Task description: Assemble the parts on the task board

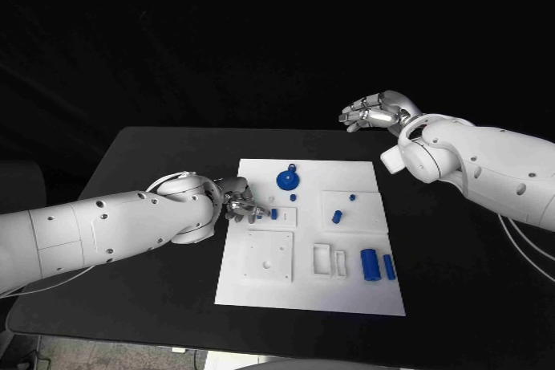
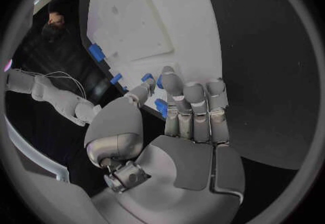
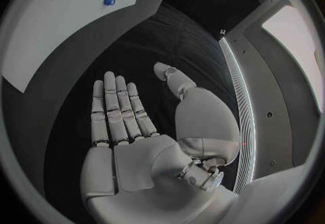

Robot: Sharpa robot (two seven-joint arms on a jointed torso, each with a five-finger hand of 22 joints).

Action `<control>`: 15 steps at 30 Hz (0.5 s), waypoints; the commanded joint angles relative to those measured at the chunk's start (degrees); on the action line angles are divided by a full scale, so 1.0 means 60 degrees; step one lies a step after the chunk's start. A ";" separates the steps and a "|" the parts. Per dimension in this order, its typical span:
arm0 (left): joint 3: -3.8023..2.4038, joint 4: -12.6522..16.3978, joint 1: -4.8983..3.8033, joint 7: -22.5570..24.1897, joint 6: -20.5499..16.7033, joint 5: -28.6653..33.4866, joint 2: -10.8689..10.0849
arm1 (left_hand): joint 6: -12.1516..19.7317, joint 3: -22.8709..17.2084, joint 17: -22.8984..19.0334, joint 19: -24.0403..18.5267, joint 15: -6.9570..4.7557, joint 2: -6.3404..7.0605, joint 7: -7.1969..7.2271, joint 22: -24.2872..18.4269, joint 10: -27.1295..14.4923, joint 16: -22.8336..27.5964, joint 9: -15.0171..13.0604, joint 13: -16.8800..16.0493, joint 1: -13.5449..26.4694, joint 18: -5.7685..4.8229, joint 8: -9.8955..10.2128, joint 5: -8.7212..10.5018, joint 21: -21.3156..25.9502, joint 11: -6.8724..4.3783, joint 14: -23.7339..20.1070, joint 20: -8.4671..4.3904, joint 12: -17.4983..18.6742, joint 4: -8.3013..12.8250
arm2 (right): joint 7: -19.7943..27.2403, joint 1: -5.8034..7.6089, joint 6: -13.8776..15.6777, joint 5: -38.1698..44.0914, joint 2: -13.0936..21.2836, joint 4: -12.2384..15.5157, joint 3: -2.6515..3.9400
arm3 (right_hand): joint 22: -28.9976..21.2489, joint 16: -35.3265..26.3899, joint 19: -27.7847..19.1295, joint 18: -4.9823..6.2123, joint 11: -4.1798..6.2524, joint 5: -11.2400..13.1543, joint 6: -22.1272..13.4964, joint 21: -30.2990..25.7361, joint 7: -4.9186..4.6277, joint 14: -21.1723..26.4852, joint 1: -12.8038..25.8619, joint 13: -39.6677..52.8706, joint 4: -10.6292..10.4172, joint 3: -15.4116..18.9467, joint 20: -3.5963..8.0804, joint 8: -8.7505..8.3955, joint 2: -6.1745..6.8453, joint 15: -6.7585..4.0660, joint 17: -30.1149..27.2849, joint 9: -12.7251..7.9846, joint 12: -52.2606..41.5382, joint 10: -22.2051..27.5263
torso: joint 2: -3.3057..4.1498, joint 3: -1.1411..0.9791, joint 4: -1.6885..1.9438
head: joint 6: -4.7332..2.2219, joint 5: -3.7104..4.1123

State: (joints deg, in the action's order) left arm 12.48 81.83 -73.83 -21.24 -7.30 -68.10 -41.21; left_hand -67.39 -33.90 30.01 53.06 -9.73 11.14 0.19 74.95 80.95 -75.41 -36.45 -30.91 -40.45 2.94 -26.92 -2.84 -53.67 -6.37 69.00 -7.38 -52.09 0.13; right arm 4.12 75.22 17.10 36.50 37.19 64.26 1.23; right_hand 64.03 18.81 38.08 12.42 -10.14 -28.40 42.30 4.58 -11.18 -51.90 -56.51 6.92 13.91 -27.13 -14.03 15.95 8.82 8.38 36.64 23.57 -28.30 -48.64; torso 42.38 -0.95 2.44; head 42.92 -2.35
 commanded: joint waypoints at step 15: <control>-0.0040 -0.0161 0.0057 -0.0171 -0.0735 0.1077 -0.0189 | 0.1288 0.0784 -0.0002 -0.0182 -0.0099 0.0860 -0.0318 0.0035 -0.0236 0.0118 -0.0006 0.0023 0.0586 -0.0125 0.0226 -0.0003 0.0217 0.0286 -0.0344 -0.1263 0.0165 -0.1106 | 0.0101 -0.0013 -0.0109 -0.0015 0.0045 -0.0036 0.0005 | 0.0014 -0.0058 -0.0036 0.0203 -0.0015 -0.0015 -0.0064 -0.0042 -0.0349 0.0067 -0.0012 -0.0024 0.0012 -0.0007 -0.0015 0.0050 -0.0058 0.0030 0.0015 -0.0021 -0.0064 0.0073 | 0.0002 0.0009 0.0003 | -0.0008 0.0060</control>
State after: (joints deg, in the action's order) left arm 12.13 80.74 -73.71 -22.09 -9.89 -63.26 -42.43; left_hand -59.90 -29.20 30.01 52.31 -10.24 15.95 -1.09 74.94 79.49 -74.89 -35.91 -30.81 -36.90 1.77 -24.92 -2.83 -52.68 -4.93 67.25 -7.07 -51.45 -6.39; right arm 4.13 75.16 17.05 36.49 37.48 64.02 1.23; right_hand 64.03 18.81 38.08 12.98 -10.14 -28.40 42.30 4.59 -11.18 -51.90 -56.51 6.87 13.91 -27.13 -14.02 15.95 8.82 8.38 36.68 23.51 -28.30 -48.64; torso 42.37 -0.93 2.41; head 42.98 -2.01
